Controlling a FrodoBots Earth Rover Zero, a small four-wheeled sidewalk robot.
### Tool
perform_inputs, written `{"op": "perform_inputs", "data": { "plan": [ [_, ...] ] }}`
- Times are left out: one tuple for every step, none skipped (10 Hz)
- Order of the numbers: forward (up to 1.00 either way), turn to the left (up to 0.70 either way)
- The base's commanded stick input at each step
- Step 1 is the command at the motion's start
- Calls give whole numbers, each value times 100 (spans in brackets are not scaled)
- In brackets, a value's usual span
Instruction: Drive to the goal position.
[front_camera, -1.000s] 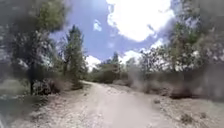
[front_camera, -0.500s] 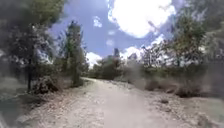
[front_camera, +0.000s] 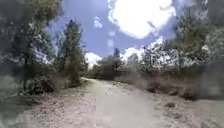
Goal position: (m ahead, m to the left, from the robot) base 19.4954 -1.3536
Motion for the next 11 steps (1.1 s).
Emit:
{"op": "perform_inputs", "data": {
  "plan": [
    [45,0],
    [45,0],
    [45,0],
    [45,0],
    [45,0],
    [45,0],
    [45,0],
    [45,0],
    [45,0],
    [45,0],
    [45,0]
  ]
}}
